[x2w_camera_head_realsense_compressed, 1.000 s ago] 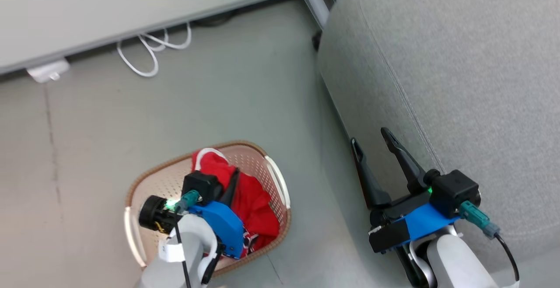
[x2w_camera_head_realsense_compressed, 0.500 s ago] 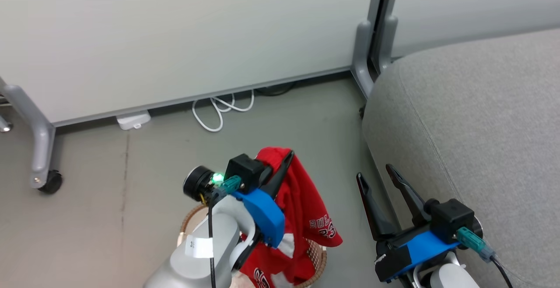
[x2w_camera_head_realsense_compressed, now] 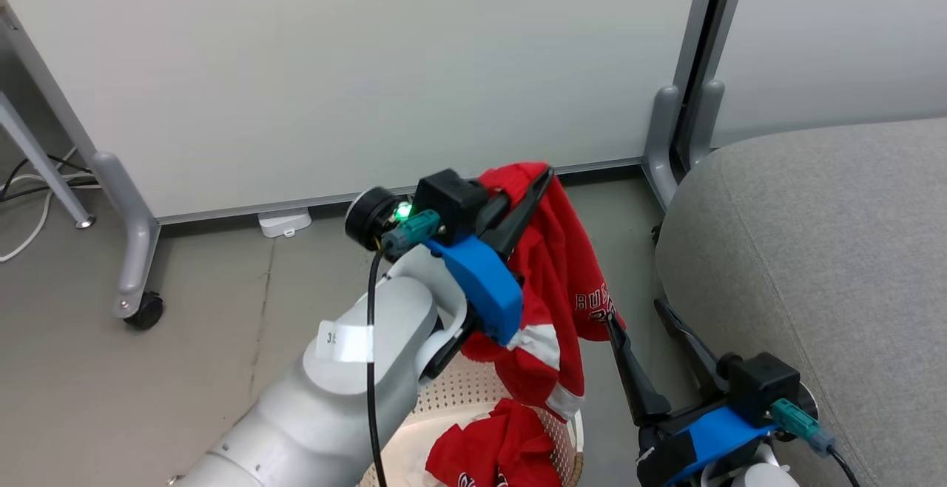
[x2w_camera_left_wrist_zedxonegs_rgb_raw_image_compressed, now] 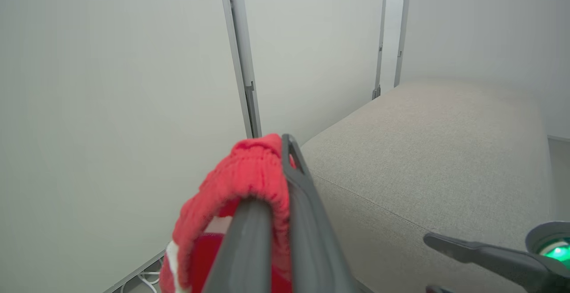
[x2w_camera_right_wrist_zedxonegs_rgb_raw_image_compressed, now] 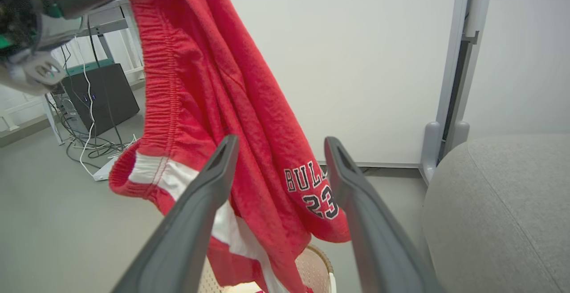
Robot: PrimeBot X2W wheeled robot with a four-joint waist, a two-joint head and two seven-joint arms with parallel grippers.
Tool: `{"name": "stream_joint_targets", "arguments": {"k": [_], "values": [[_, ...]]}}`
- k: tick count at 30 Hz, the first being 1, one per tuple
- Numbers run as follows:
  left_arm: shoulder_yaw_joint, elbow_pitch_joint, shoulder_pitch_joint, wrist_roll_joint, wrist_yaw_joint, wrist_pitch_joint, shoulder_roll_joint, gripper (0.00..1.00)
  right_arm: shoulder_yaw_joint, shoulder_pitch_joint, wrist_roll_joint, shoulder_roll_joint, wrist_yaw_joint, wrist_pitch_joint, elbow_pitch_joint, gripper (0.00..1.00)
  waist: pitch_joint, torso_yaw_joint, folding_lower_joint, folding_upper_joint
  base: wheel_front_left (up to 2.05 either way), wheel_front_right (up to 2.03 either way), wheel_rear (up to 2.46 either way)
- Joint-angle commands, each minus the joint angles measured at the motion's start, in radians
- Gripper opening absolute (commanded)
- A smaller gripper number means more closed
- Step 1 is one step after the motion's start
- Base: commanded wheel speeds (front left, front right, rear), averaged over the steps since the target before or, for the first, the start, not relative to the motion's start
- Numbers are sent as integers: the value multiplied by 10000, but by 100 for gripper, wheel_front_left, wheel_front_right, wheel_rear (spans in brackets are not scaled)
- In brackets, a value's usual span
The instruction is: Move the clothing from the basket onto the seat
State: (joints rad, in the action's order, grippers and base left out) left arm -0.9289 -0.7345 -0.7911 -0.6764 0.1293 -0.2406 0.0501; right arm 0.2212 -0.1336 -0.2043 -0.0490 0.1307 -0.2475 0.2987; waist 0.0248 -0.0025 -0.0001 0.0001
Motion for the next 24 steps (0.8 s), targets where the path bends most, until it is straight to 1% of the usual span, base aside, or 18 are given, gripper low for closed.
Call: {"name": "stream_joint_targets", "arguments": {"k": [1,11,17,24], "values": [[-91,80,-254,-151,13,5,5,0,12,174,65,-25,1,66,-53,100,38,56,1,-1,0,0,0],[-872,529,-1147,-1016,-317,75,9,0,153,215,108,-25,1,275,-182,100,111,158,1,-1,0,0,0],[-1287,402,-1338,-1353,-495,-6,9,0,187,235,115,-25,1,329,-218,100,117,127,1,-1,0,0,0],[-1674,325,-1448,-1686,-585,-93,7,0,354,190,87,-25,1,411,-178,100,101,107,1,-1,0,0,0]]}}
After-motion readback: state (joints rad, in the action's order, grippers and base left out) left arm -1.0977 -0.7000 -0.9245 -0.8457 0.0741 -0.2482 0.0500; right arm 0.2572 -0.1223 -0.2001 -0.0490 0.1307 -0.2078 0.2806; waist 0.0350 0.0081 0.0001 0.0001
